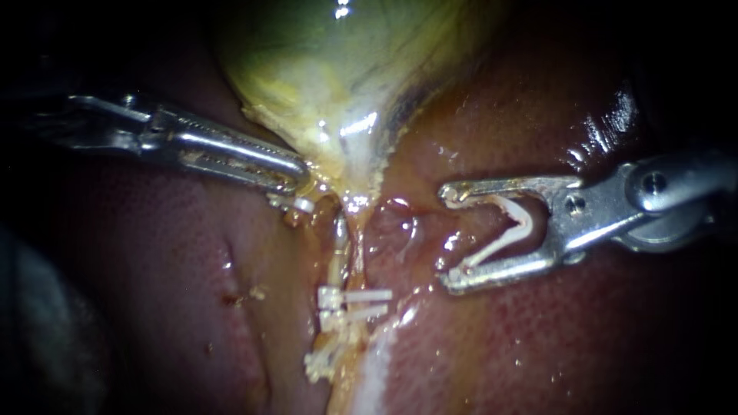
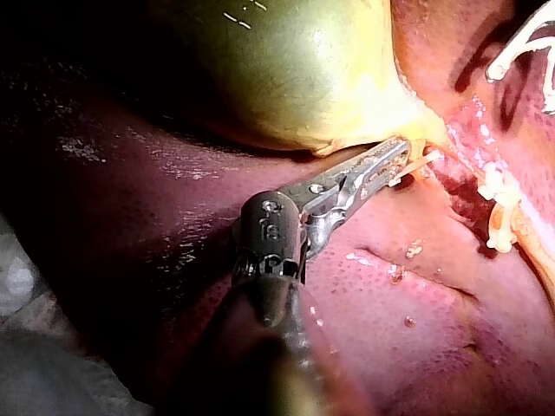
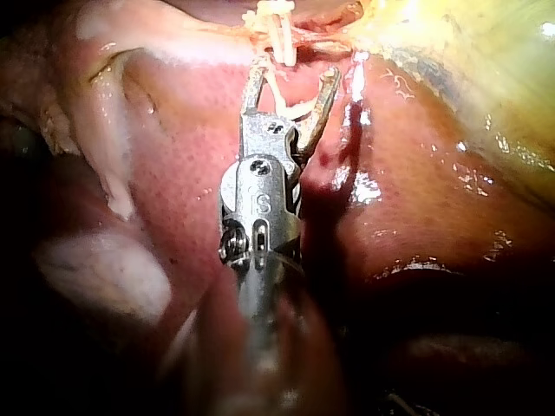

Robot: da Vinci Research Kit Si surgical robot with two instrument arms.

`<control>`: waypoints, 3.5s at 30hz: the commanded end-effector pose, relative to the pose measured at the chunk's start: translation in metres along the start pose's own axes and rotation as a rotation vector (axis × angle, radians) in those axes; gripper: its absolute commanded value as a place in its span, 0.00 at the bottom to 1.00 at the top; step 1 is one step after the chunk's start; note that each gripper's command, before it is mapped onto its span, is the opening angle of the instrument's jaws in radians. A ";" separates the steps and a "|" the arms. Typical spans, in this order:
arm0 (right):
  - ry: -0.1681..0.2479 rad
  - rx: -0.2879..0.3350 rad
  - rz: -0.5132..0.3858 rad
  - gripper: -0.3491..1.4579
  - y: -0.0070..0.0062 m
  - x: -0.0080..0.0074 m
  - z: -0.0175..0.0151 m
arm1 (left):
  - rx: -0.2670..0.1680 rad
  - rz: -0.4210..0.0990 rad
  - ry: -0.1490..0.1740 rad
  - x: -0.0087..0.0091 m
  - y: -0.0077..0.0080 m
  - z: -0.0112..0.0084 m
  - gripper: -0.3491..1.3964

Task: Clipping third clip right tube

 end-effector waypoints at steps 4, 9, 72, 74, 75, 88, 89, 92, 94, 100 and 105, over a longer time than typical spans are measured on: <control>0.000 0.000 0.000 0.47 0.0000 0.0000 0.0000 | -0.006 -0.001 -0.002 0.0002 0.0003 -0.0009 0.00; 0.000 0.000 0.000 0.47 -0.0001 0.0000 0.0000 | -0.012 -0.008 -0.001 0.0013 0.0010 -0.0039 0.00; 0.393 0.196 0.638 0.44 0.0051 0.0048 0.0134 | 0.004 -0.021 0.009 0.0031 0.0019 -0.0061 0.00; 0.393 0.197 0.639 0.44 0.0051 0.0051 0.0133 | 0.004 -0.021 0.009 0.0031 0.0018 -0.0062 0.00; 0.393 0.197 0.639 0.44 0.0051 0.0051 0.0133 | 0.003 -0.021 0.009 0.0031 0.0018 -0.0062 0.00; 0.393 0.204 0.686 0.28 0.0051 0.0047 0.0129 | 0.004 -0.020 0.009 0.0030 0.0017 -0.0061 0.00; 0.393 0.202 0.693 0.26 0.0051 0.0047 0.0128 | 0.004 -0.020 0.009 0.0030 0.0017 -0.0061 0.00; 0.393 0.201 0.723 0.19 0.0052 0.0045 0.0127 | 0.004 -0.020 0.009 0.0030 0.0017 -0.0061 0.00; 0.389 0.208 0.770 0.11 0.0052 0.0044 0.0124 | 0.004 -0.020 0.009 0.0030 0.0017 -0.0061 0.00; 0.362 0.223 0.863 0.00 0.0051 0.0038 0.0116 | 0.004 -0.020 0.009 0.0030 0.0017 -0.0061 0.00; 0.354 0.218 0.862 0.00 0.0050 0.0038 0.0116 | 0.004 -0.020 0.009 0.0030 0.0017 -0.0061 0.00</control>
